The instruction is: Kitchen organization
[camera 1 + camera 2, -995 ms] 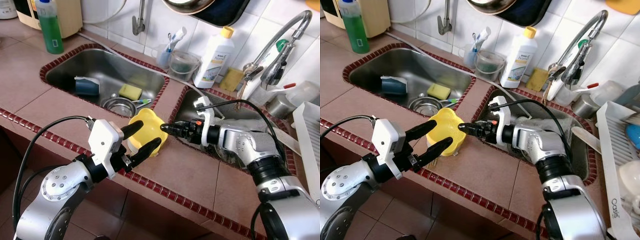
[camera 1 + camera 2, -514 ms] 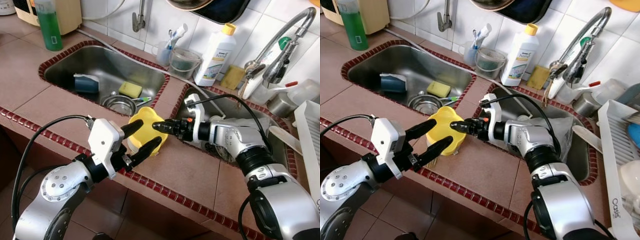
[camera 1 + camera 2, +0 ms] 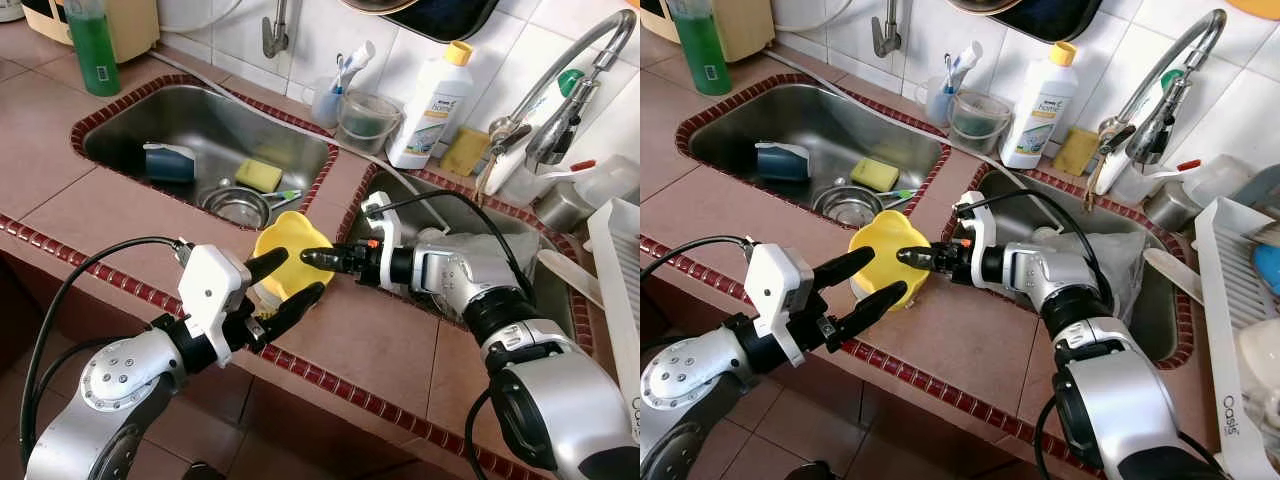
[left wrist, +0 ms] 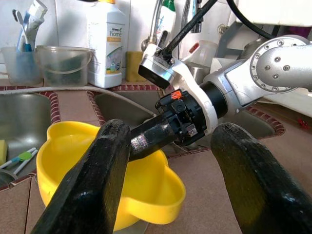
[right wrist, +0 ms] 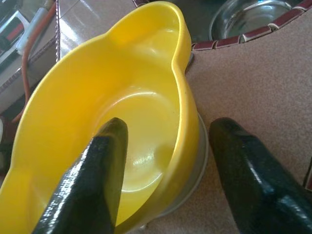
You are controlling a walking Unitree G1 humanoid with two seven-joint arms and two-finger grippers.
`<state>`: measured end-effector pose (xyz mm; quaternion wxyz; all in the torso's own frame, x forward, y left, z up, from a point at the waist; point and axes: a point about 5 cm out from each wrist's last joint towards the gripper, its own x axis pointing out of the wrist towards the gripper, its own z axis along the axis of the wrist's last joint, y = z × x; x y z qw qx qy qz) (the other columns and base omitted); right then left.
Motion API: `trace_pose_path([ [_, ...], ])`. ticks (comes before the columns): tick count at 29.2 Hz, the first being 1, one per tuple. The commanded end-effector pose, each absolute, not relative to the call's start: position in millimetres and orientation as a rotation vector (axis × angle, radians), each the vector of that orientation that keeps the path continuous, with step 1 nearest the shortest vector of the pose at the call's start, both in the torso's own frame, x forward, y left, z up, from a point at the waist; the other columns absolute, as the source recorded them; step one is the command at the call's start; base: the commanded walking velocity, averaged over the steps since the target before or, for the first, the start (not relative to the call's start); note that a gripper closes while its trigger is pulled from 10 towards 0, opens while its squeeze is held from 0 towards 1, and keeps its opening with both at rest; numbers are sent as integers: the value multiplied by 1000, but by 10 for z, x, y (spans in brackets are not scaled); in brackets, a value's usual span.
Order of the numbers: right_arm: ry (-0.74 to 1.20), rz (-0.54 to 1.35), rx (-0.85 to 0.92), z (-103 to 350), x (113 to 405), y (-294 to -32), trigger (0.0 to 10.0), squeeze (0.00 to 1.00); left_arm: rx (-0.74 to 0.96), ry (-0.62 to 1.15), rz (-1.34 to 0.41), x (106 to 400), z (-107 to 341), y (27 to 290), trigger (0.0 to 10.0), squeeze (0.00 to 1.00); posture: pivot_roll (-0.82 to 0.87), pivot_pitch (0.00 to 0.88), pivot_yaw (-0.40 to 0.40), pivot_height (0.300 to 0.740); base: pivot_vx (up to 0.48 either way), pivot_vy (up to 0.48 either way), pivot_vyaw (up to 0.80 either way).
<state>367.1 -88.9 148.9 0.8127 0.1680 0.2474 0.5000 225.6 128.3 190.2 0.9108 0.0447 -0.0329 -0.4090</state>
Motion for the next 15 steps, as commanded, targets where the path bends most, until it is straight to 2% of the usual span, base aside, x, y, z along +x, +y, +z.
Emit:
trace_pose_path([
  [1,528,1048,363,1502,3693,-958,0,0,91,-81,-874,2219,1934,1224,10000,0,140,142,-234,740,0,0,0],
  [15,532,1054,353,1479,3699,-942,0,0,107,-89,-867,2238,1960,1267,10000,0,153,118,-235,740,0,0,0],
])
